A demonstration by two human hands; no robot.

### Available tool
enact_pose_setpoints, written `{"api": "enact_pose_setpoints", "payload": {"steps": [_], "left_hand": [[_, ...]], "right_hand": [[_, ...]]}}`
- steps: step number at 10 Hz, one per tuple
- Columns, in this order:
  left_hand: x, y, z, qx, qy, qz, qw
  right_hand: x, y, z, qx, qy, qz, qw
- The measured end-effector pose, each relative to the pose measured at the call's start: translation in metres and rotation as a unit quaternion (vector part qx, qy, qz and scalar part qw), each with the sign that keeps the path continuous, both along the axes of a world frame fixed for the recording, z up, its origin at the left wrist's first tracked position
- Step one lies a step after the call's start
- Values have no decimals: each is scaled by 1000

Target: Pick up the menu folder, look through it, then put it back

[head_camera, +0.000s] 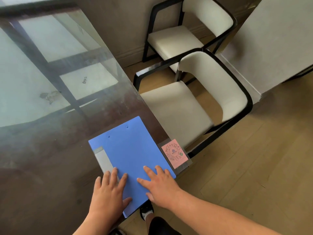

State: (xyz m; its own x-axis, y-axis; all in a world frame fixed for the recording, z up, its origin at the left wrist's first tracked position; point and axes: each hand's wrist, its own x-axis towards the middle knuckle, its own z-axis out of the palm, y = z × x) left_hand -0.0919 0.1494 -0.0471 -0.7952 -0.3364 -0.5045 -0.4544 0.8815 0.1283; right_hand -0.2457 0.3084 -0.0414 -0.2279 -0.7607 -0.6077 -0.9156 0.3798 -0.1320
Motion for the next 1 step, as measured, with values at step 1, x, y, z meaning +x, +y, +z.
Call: {"api": "enact_pose_setpoints", "payload": {"steps": [1], "left_hand": [[3, -14, 13, -13, 24, 25, 999]], "right_hand": [[-3, -23, 9, -21, -24, -29, 999]]}}
